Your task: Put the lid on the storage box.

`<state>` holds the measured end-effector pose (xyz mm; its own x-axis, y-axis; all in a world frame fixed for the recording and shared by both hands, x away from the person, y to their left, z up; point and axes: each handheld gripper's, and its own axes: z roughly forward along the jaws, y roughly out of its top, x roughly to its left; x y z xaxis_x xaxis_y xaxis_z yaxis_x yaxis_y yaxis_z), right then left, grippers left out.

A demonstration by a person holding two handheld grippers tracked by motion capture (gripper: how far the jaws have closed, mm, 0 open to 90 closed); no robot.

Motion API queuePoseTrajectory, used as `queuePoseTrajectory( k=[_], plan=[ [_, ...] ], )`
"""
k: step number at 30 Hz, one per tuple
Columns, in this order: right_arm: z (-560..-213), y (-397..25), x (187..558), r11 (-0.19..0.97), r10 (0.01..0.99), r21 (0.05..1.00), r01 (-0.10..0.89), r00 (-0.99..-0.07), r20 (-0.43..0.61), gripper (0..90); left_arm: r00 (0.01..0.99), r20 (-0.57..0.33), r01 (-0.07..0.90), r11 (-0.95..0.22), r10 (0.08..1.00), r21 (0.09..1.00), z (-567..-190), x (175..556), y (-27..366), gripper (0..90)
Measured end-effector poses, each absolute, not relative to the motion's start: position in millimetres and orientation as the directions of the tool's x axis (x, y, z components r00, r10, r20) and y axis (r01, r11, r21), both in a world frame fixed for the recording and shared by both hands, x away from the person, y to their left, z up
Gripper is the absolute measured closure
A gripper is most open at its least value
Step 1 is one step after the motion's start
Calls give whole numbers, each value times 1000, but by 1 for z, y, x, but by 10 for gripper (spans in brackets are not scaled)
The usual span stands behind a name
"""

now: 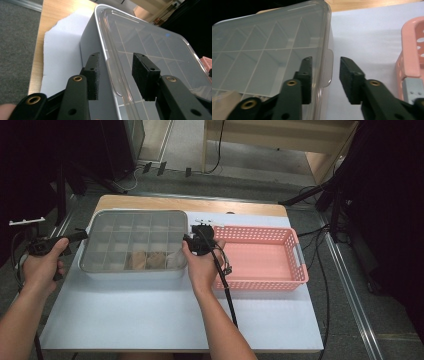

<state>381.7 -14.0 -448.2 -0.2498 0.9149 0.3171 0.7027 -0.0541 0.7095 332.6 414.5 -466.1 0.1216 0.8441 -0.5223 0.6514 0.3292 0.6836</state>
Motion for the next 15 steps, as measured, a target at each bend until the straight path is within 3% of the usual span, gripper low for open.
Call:
queuePoseTrajectory(
  k=[8,15],
  plan=[
    [-452,-12,388,-121,894,665,737,-211,396,667,127,-513,684,300,849,665,-468,337,404,566],
    [-454,-15,389,-168,874,636,753,-184,450,685,101,-479,683,289,872,670,-464,336,399,605]
  ],
)
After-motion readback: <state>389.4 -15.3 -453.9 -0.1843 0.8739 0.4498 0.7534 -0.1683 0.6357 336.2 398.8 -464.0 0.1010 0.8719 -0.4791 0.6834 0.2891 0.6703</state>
